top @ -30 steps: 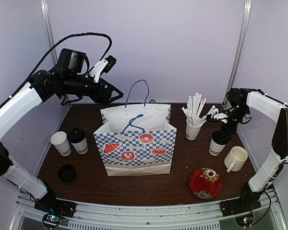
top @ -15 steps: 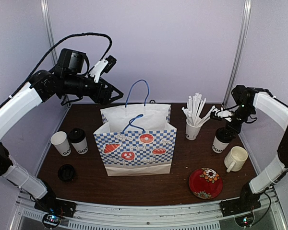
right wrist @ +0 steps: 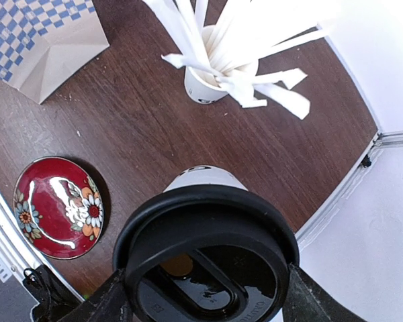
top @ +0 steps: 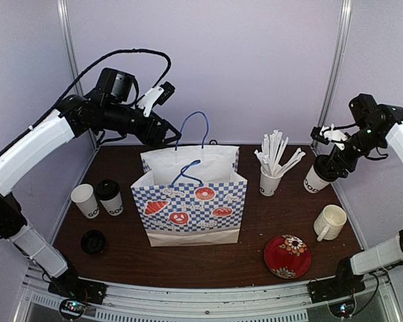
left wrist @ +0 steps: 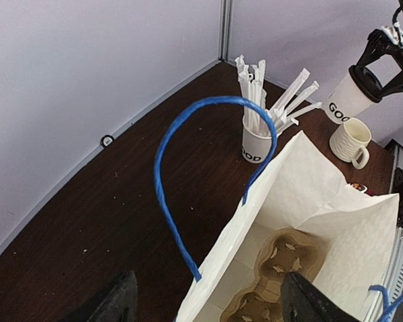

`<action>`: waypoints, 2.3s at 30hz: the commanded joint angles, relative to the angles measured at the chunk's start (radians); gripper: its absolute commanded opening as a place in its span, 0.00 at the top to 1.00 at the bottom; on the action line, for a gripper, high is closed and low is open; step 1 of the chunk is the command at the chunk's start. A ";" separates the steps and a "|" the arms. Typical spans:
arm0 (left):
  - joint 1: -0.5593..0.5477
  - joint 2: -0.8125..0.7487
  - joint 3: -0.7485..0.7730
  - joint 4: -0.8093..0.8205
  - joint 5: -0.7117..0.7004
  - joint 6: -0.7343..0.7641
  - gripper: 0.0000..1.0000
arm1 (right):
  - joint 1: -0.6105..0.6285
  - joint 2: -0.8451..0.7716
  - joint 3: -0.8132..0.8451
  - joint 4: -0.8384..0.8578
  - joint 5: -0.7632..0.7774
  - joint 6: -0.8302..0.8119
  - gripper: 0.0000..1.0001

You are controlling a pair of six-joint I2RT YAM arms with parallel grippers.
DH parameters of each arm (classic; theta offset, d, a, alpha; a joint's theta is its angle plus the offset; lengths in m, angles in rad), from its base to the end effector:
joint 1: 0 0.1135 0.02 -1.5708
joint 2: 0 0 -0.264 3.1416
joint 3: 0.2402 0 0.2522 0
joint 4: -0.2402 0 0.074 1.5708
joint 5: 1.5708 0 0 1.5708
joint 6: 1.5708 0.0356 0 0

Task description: Pack the takeout coffee

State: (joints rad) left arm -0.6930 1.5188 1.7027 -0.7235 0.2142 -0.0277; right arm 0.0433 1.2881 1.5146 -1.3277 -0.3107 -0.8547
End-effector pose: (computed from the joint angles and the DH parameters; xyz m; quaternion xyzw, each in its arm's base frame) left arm 0.2486 -0.2163 0.4250 0.3323 0.8004 -0.2599 0.4260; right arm 0.2197 0.0204 0.3843 -0.4495 0.8500 0.0476 0.2706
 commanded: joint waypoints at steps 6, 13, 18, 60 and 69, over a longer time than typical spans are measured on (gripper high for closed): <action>0.002 0.118 0.126 0.008 -0.027 0.018 0.23 | 0.000 -0.101 0.145 -0.149 -0.111 0.095 0.36; 0.057 0.229 0.252 -0.025 -0.037 -0.062 0.27 | 0.025 -0.085 0.216 -0.176 -0.181 0.117 0.36; 0.092 0.275 0.284 -0.006 0.106 -0.089 0.37 | 0.075 -0.055 0.288 -0.181 -0.241 0.141 0.36; 0.043 0.072 0.156 0.088 0.274 -0.234 1.00 | 0.981 0.505 0.782 0.030 0.188 0.205 0.39; 0.034 0.029 0.103 0.107 0.247 -0.244 1.00 | 1.074 0.487 0.624 0.082 0.306 0.185 0.41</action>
State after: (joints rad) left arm -0.6521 1.5940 1.8160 -0.6800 0.4786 -0.2573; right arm 1.0882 1.7954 2.1887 -1.2854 -0.0883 -0.6559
